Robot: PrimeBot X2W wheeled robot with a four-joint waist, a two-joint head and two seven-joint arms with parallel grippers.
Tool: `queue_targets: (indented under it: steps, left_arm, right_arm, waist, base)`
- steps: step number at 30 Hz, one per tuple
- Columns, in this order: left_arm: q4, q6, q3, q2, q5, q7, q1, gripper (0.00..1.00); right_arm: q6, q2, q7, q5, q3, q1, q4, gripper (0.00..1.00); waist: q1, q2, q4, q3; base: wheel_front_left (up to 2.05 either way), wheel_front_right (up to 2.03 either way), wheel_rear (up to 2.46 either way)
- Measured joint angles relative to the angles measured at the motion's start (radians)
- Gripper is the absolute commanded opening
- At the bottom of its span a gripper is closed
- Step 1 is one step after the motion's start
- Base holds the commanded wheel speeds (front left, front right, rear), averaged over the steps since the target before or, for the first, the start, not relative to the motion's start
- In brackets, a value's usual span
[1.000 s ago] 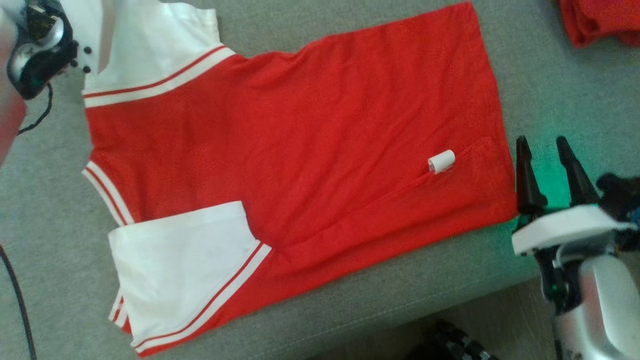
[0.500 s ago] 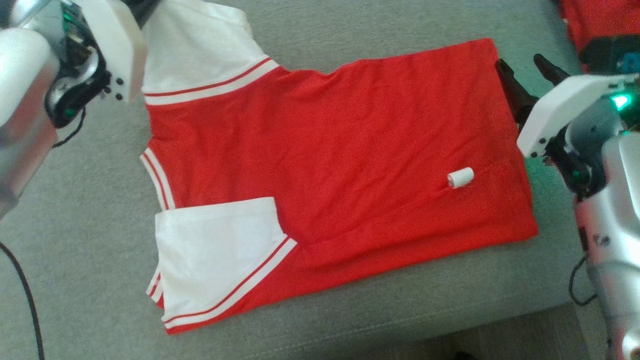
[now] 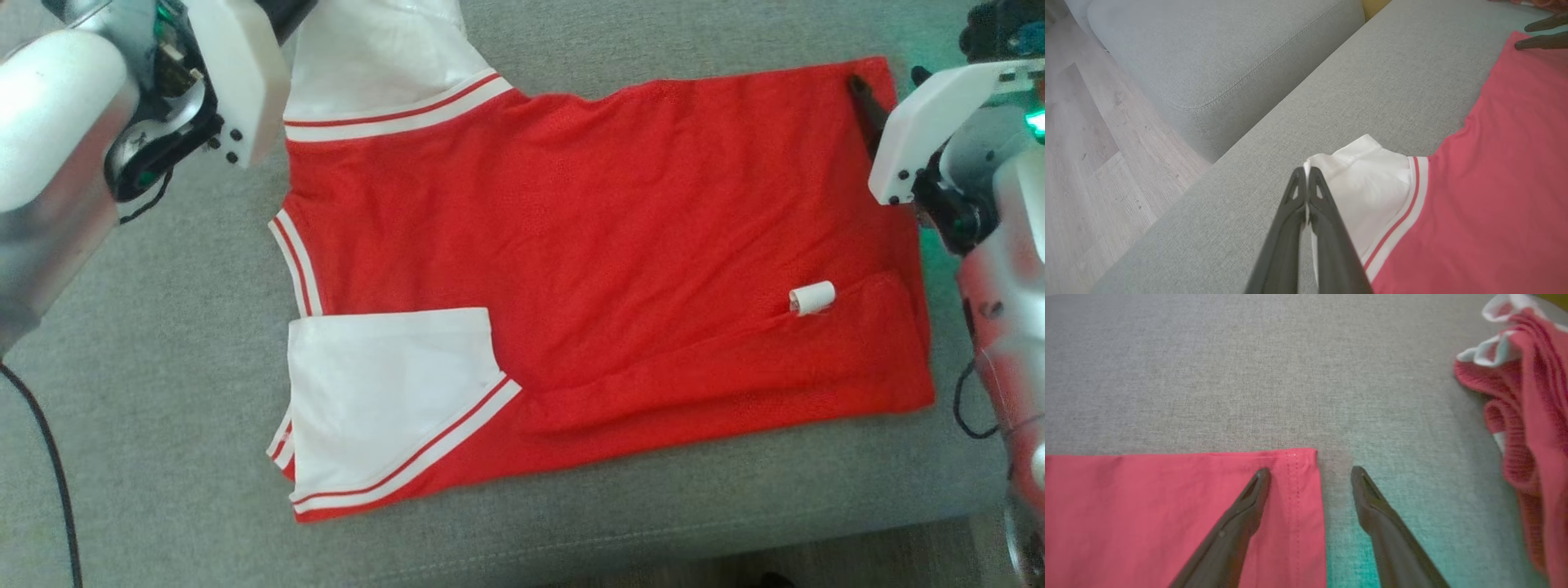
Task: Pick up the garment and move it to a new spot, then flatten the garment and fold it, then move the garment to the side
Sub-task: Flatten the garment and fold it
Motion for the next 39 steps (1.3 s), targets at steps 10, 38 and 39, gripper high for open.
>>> queue_targets:
  steps: [10,38,39]
  left_arm:
    - [-0.012,0.0,-0.02,0.014,0.002,0.001,-0.003,0.0]
    - [-0.001,0.0,-0.029,0.015,0.03,-0.07,-0.003,0.0]
    - [0.008,0.0,-0.028,0.015,0.035,-0.088,-0.004,0.0]
  right_arm:
    - [0.0,0.002,-0.043,-0.067,0.079,-0.089,0.131,0.79]
    - [0.0,0.021,-0.133,-0.078,0.057,-0.147,0.246,0.0]
    - [0.0,0.021,-0.146,-0.069,0.048,-0.147,0.246,0.0]
  waist:
    - [0.0,0.0,0.011,-0.001]
    - [0.0,0.0,0.012,-0.021]
    - [0.0,0.0,0.012,-0.025]
  base:
    - [0.0,0.0,0.0]
    - [0.0,0.0,0.0]
    - [0.0,0.0,0.0]
